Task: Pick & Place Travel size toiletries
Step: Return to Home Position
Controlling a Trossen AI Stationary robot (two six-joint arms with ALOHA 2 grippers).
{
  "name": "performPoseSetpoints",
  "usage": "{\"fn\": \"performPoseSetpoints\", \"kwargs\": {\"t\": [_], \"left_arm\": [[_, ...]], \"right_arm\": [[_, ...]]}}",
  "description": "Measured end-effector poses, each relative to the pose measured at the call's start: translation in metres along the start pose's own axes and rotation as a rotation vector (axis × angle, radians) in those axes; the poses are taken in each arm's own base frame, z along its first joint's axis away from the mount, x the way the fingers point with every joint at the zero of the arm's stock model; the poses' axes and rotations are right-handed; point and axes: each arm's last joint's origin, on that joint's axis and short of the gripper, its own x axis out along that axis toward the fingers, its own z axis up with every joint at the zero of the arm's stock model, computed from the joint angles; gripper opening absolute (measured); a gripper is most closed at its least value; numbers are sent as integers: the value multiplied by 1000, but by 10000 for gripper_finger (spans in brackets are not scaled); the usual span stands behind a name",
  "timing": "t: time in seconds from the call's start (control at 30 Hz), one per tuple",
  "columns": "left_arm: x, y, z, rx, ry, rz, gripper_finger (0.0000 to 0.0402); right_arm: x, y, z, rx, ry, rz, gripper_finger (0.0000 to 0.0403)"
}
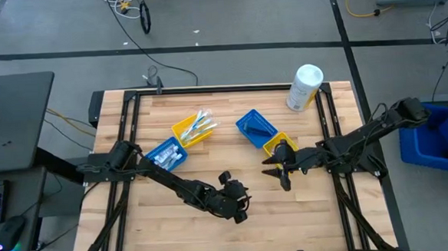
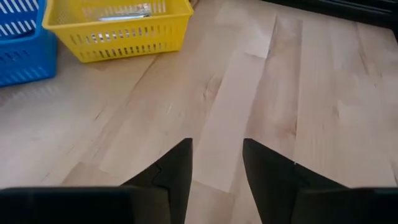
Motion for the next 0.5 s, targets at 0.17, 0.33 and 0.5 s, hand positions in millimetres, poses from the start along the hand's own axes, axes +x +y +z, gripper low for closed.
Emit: {"fn": "performPoseSetpoints", "kwargs": {"t": [0.17,0.33,0.5], "left_arm": [[0,-1,-1,5,16,-26,139],[0,-3,-3,13,81,-113,138],[-1,-2,0,10,73,-116,141]], "right_arm": [[0,1,2,4,-23,6,146],[0,0,1,-10,-9,0,130],[0,1,5,-64,-44,20,131]]}}
